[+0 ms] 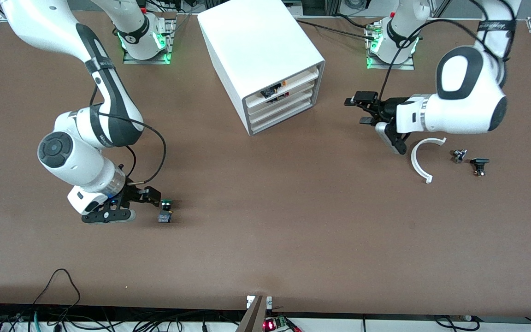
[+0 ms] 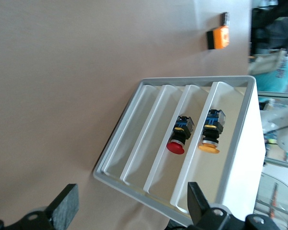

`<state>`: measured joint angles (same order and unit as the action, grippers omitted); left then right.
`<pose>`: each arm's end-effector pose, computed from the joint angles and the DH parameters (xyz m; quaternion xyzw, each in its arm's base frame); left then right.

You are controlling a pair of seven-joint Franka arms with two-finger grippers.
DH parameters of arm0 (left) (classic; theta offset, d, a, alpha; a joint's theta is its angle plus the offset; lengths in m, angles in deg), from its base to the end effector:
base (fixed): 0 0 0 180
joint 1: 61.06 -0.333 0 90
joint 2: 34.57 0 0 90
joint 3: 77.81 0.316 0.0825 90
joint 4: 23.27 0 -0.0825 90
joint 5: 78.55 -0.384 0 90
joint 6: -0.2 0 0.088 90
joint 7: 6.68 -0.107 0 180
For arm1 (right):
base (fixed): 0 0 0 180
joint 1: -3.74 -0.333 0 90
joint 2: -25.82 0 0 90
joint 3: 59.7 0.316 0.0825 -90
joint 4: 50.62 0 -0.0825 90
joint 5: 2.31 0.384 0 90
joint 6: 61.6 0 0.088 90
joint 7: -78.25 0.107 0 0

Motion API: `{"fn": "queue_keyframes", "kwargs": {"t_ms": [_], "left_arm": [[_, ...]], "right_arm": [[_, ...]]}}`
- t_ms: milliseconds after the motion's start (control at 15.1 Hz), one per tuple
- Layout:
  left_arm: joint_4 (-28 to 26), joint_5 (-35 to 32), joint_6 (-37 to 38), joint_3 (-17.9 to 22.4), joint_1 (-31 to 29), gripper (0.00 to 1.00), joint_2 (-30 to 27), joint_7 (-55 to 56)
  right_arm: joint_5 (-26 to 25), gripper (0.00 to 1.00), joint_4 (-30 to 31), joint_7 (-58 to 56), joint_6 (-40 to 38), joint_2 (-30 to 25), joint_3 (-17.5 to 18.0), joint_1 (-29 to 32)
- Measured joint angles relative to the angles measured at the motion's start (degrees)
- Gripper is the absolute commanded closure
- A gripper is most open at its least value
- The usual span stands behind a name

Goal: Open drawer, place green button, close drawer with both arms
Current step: 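Grasp the green button with the right gripper while the left gripper grips the drawer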

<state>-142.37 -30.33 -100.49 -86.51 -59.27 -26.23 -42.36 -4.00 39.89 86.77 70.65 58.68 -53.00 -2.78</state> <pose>0.5103 -0.1605 0.3565 0.8777 -0.1951 -0.1233 0.4200 0.6944 0.1497 0.3214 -0.9959 -0.0381 -0.0743 0.0338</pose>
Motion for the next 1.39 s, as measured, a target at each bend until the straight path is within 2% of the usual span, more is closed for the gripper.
{"fn": "queue_keyframes", "kwargs": {"t_ms": [132, 264, 330, 396, 595, 793, 1057, 1123, 1189, 1388], "left_arm": [[-0.94, 5.42, -0.34, 0.00, -0.07, 0.05, 4.32, -7.61], [-1.08, 9.15, -0.38, -0.18, -0.01, 0.16, 8.61, -12.69], [-1.10, 10.39, -0.38, -0.43, 0.00, 0.29, 10.43, -15.16], [-1.13, 11.26, -0.38, -0.69, 0.02, 0.38, 12.07, -17.33], [-2.24, 14.38, -0.28, -2.22, 0.01, 0.37, 16.21, -20.82], [-5.06, 17.05, -0.35, -4.18, 0.17, 0.37, 17.56, -23.82], [-7.44, 19.11, -0.37, -4.34, 0.08, 0.37, 19.92, -29.86], [-7.93, 20.43, -0.36, -4.42, 0.13, 0.37, 20.85, -31.67], [-8.45, 21.77, -0.37, -4.68, 0.25, 0.37, 21.79, -33.45], [-9.94, 25.21, -0.60, -5.24, 1.64, 0.37, 24.06, -37.22]], "right_arm": [[-0.37, 0.00, -0.06, 0.00, 3.01, 2.18, -0.11, 0.10], [-0.41, 0.00, -0.10, 0.00, 5.83, 4.36, -0.11, 0.09], [-0.41, 0.00, -0.12, 0.00, 7.09, 5.37, -0.11, 0.07], [-0.41, 0.00, -0.15, 0.24, 8.47, 6.46, -0.10, 0.06], [-0.41, 0.00, -0.54, 2.24, 11.92, 9.70, -0.08, -0.03], [-0.41, 0.00, -0.67, 2.99, 14.99, 11.90, -0.08, -0.22], [-0.41, 0.01, -0.72, 3.13, 17.28, 13.73, -0.05, -0.51], [-0.41, 0.06, -0.72, 3.14, 17.45, 14.01, -0.05, -0.54], [-0.41, 0.15, -0.72, 3.15, 17.50, 14.21, -0.05, -0.55], [-0.41, 0.54, -0.73, 3.15, 17.54, 14.30, -0.05, -0.55]]}}
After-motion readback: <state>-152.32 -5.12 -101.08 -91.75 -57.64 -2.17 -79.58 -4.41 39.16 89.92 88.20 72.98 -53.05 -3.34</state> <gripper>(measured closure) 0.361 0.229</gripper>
